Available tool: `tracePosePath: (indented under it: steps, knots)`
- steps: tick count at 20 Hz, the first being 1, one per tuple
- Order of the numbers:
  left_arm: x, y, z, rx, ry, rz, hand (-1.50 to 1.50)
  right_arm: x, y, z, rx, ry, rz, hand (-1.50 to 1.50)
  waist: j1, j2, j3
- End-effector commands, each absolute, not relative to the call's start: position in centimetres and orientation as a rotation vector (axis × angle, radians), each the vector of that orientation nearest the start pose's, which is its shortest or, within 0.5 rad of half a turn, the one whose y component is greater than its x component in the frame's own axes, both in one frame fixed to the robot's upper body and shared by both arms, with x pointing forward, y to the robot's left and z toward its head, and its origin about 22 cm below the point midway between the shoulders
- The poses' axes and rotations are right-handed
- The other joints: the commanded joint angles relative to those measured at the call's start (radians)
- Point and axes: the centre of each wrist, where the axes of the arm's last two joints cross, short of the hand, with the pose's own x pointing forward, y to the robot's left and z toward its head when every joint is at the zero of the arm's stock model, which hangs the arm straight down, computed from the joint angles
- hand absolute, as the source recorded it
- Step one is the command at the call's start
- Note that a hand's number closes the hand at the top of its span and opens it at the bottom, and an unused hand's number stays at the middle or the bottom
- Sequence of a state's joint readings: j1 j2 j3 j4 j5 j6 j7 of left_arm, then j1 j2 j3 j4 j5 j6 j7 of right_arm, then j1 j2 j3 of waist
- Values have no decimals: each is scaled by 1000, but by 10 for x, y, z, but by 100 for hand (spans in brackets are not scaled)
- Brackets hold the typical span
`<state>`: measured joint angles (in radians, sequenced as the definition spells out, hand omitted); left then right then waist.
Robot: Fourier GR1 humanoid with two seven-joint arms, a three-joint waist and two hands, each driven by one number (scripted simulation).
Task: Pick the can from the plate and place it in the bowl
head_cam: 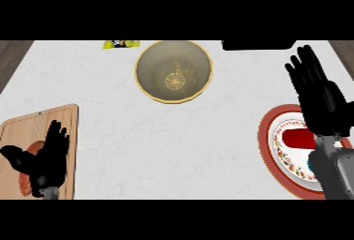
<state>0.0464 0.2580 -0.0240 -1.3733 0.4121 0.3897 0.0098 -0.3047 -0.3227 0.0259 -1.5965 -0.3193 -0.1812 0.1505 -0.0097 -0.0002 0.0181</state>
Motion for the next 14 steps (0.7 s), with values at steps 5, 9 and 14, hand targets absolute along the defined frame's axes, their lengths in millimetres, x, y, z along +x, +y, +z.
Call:
tracePosePath:
  steps: [5,9,14]
  knots:
    - [266,290,42,79,-1660,161,0,300,-286,108,413,-1717,294,-150,2,-8,-12]
    - [269,289,52,-53,-1699,86,0,292,-379,99,-213,-1663,416,-150,12,12,-15]
    - [269,280,66,-116,-1692,45,0,300,-423,87,-185,-1874,401,-150,28,5,-15]
